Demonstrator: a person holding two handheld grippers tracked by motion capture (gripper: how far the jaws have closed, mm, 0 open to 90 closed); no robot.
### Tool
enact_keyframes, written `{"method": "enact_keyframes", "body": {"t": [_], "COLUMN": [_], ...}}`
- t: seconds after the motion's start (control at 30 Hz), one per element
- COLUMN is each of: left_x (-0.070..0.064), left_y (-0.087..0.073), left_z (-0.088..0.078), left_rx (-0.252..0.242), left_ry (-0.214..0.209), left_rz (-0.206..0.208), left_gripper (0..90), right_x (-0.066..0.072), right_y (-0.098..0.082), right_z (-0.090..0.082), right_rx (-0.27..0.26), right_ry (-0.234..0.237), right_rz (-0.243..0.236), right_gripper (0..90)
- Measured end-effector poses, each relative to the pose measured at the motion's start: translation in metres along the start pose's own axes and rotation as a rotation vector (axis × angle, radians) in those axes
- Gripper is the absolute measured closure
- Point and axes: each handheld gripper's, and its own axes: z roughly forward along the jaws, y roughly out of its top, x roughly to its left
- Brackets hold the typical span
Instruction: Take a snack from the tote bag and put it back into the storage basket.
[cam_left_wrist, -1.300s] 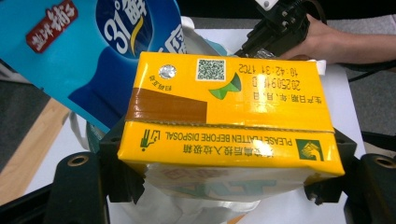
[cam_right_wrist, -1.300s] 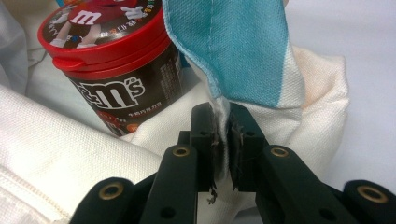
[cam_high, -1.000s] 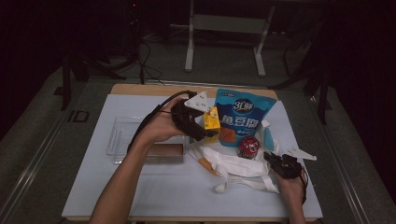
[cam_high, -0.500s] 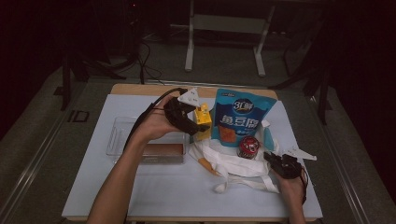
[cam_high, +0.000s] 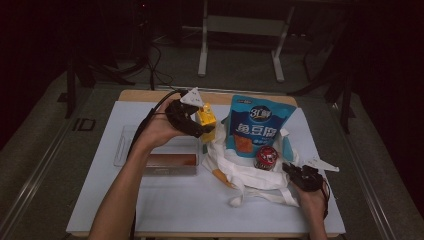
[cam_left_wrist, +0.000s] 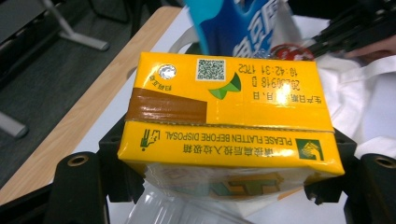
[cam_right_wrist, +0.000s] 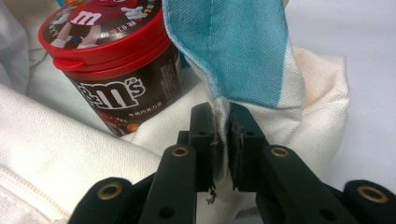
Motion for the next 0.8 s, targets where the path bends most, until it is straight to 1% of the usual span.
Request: {"method": "enact_keyframes", "body": {"t": [0.07, 0.33, 0.47, 0.5, 0.63, 0.67, 0.8], "left_x": [0.001, 0.006, 0.008, 0.009, 0.012, 0.012, 0.014], "left_y": [-0.001, -0.011, -0.014, -0.015, -0.02, -0.022, -0.028], "left_z": [0.001, 0.004, 0.004, 0.004, 0.005, 0.006, 0.008], "left_rx": [0.015, 0.021, 0.049, 0.055, 0.054, 0.053, 0.082], "left_ry": [0.017, 0.058, 0.085, 0.089, 0.11, 0.115, 0.142], "left_rz": [0.002, -0.056, -0.072, -0.082, -0.119, -0.123, -0.138], "left_gripper": [28.8, 28.8, 28.8, 28.8, 28.8, 28.8, 28.8], "right_x": [0.0, 0.0, 0.0, 0.0, 0.0, 0.0, 0.0], "right_y": [0.0, 0.0, 0.0, 0.0, 0.0, 0.0, 0.0], "right_z": [0.0, 0.0, 0.0, 0.0, 0.0, 0.0, 0.0], "right_rx": [0.0, 0.001, 0.001, 0.001, 0.001, 0.001, 0.001], "right_ry": [0.001, 0.001, 0.001, 0.001, 0.001, 0.001, 0.001], "right_rz": [0.001, 0.002, 0.002, 0.002, 0.002, 0.002, 0.002], "right_gripper": [81.1, 81.1, 81.1, 81.1, 81.1, 81.1, 81.1]}}
